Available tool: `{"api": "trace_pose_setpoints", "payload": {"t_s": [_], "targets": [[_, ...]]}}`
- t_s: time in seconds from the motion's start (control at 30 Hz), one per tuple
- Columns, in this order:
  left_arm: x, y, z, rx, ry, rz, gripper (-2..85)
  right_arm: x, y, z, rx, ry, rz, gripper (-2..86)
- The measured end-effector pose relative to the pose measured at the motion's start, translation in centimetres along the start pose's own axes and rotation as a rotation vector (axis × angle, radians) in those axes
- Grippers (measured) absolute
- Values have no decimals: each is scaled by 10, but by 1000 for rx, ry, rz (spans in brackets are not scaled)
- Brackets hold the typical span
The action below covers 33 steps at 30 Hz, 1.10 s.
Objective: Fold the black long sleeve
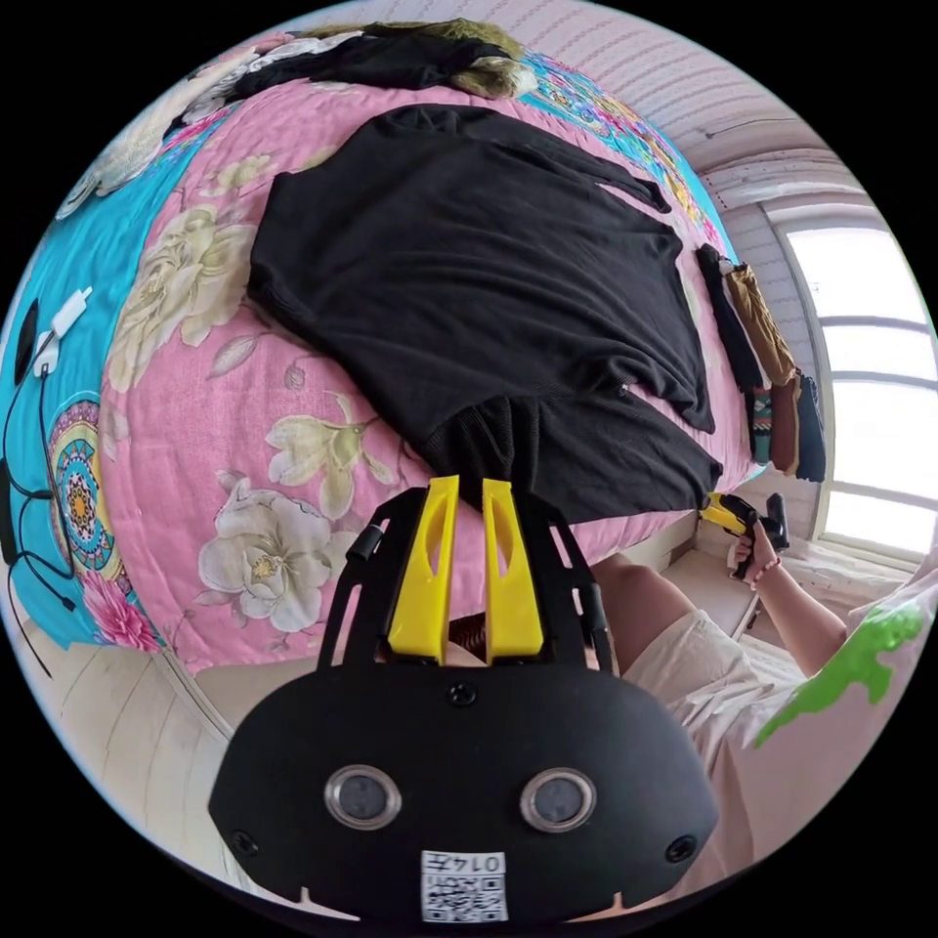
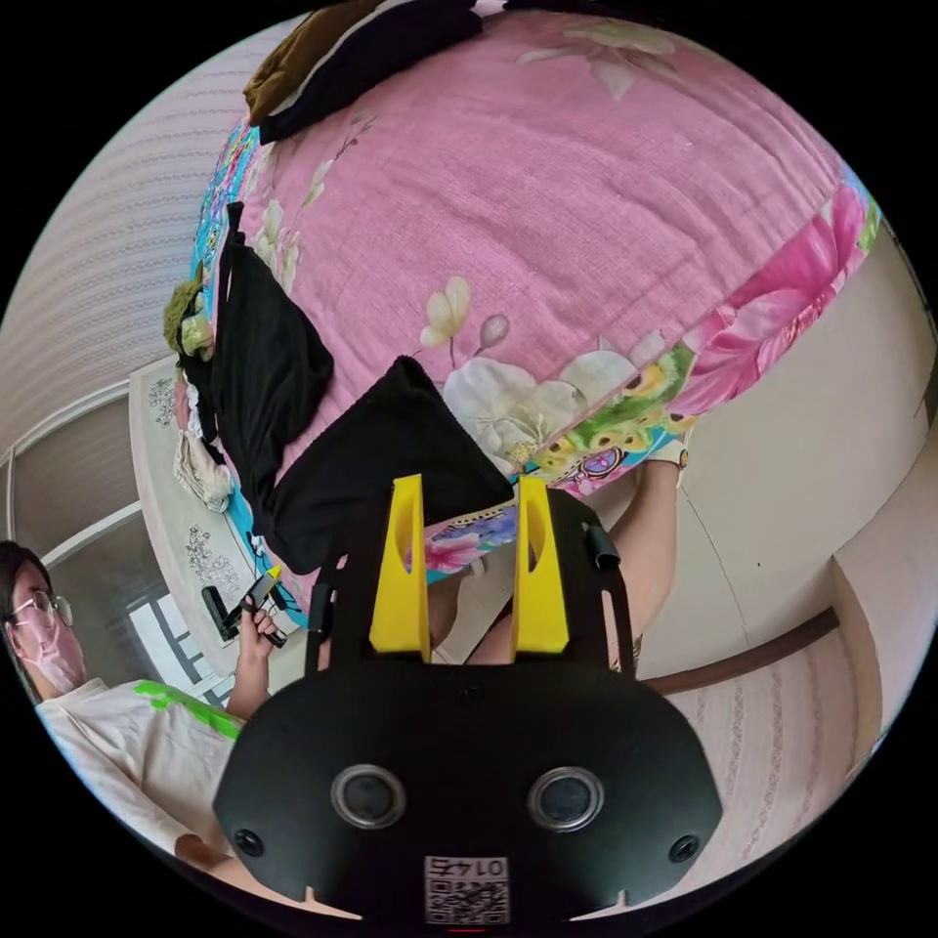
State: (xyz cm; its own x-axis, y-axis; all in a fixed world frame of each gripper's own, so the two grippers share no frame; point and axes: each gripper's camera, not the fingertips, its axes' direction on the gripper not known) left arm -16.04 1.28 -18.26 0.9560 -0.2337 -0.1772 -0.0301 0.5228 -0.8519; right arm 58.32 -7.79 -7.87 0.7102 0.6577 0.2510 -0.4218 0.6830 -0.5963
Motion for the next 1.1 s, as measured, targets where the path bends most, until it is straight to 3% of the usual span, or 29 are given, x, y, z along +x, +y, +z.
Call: {"api": "trace_pose_setpoints", "payload": {"t_s": [0.2, 0.57, 0.73, 1.1], "targets": [[-8, 10, 14, 1, 51, -28, 57, 1, 20, -2, 11, 122, -44, 38], [-39, 7, 29, 120, 179, -187, 57, 1, 64, -17, -29, 177, -84, 10], [-45, -4, 51, 54, 131, -216, -1, -5, 85, -25, -42, 212, -117, 7], [-14, -9, 56, 3, -81, -48, -8, -85, 137, -109, 72, 241, -388, 6]]}}
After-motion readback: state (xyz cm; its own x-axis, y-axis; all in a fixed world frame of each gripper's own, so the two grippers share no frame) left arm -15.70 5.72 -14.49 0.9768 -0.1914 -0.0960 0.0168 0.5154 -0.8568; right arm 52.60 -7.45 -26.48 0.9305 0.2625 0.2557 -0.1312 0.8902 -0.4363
